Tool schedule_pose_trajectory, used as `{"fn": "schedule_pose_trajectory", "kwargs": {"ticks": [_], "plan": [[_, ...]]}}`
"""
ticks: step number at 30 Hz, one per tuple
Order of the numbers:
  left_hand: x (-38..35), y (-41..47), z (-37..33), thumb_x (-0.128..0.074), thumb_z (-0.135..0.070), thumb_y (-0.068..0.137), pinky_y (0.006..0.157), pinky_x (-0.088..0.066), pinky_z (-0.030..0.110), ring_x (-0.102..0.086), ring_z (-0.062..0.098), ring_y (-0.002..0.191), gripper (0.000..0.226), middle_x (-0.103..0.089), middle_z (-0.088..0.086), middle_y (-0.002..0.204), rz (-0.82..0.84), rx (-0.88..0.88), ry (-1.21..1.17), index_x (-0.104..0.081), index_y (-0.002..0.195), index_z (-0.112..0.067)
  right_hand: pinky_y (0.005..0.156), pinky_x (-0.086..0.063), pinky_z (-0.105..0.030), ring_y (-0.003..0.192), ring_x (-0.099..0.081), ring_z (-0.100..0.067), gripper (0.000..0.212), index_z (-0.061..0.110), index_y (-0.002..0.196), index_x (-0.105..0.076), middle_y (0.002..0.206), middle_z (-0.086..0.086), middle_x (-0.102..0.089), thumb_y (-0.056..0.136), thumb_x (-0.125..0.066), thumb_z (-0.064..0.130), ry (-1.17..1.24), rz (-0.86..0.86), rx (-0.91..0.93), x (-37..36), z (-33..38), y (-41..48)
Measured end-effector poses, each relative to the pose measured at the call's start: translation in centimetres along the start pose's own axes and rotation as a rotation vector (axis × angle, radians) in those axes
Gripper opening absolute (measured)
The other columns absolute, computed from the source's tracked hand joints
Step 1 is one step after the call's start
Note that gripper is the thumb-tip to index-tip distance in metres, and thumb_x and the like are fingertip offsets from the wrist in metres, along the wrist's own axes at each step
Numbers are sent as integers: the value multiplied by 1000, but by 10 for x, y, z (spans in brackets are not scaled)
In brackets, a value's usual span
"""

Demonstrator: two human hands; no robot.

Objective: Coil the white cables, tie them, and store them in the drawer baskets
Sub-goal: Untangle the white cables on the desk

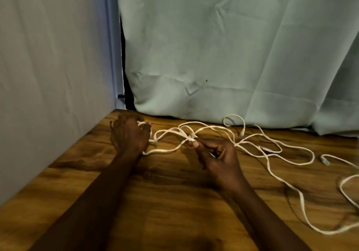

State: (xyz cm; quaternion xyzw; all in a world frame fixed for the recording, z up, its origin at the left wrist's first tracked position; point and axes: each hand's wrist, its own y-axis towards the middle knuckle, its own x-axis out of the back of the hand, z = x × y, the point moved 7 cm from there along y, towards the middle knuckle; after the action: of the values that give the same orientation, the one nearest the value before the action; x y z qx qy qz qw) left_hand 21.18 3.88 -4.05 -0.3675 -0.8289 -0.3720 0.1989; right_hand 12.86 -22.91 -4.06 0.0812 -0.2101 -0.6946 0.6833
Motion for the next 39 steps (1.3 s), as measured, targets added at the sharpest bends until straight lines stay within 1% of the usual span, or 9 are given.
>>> {"fn": "schedule_pose_trajectory", "kwargs": {"ticks": [3,7,13,16,20,26,31,35,39], "plan": [[7,-17,-35,-62,-55,92,113,-25,57,-38,32,140,44,-45,5,149,9,-250,149,-60,131,-34,79,-54,-29,90,-67,2,27,24,108,-81,89,22,-74,94,-69,44,-158,74,-7,-7,-12,2],[21,-40,-67,-54,-58,94,112,-32,54,-48,23,132,35,-54,-5,140,-100,-568,9,-69,117,-35,94,-58,-41,107,-68,1,30,31,113,-79,112,19,-76,92,-67,49,-224,60,-24,-4,-18,4],[12,-36,-48,-35,-51,108,78,-52,25,-69,12,99,53,-75,4,106,178,-53,-856,-77,101,-19,94,-58,-43,109,-69,-3,49,29,117,-78,115,13,-77,88,-57,63,-277,28,32,-1,-16,4],[44,-43,-61,-37,-44,108,89,-53,38,-67,14,104,46,-72,4,109,-32,-435,-663,-74,110,-18,93,-57,-40,106,-69,-2,42,29,117,-78,115,14,-77,94,-57,57,-379,30,104,-2,-13,4],[37,-88,-115,-51,-48,96,96,-43,42,-64,17,108,41,-71,-4,114,57,-968,-243,-71,117,-19,67,-54,-37,74,-66,-4,36,29,103,-78,82,14,-74,100,-52,54,-420,26,188,-6,-3,1],[9,-83,-115,-48,-67,93,73,-31,36,-56,23,72,47,-58,-5,70,69,-1059,-47,-65,74,-28,60,-52,-39,67,-65,-8,18,41,74,-70,71,15,-69,89,-66,50,-353,34,212,5,-2,11],[28,-37,-70,-64,-59,93,60,-45,44,-54,22,55,57,-55,-3,55,20,-655,-390,-57,57,-15,52,-39,-19,49,-52,1,32,26,63,-65,53,16,-58,93,-74,30,-49,-49,63,35,3,16],[31,-17,-26,-66,-67,88,58,-47,43,-58,27,56,61,-59,5,55,-76,-281,-487,-62,62,-11,44,-18,-25,37,-25,-7,33,18,62,-60,44,8,-32,91,-72,30,396,40,-172,44,-15,24],[30,-15,-23,-65,-64,89,59,-39,37,-49,17,53,58,-52,0,54,-159,-164,-479,-54,59,-15,52,-36,-27,42,-33,-13,27,12,71,-60,39,7,-29,92,-57,27,777,185,-291,29,-19,18]]}}
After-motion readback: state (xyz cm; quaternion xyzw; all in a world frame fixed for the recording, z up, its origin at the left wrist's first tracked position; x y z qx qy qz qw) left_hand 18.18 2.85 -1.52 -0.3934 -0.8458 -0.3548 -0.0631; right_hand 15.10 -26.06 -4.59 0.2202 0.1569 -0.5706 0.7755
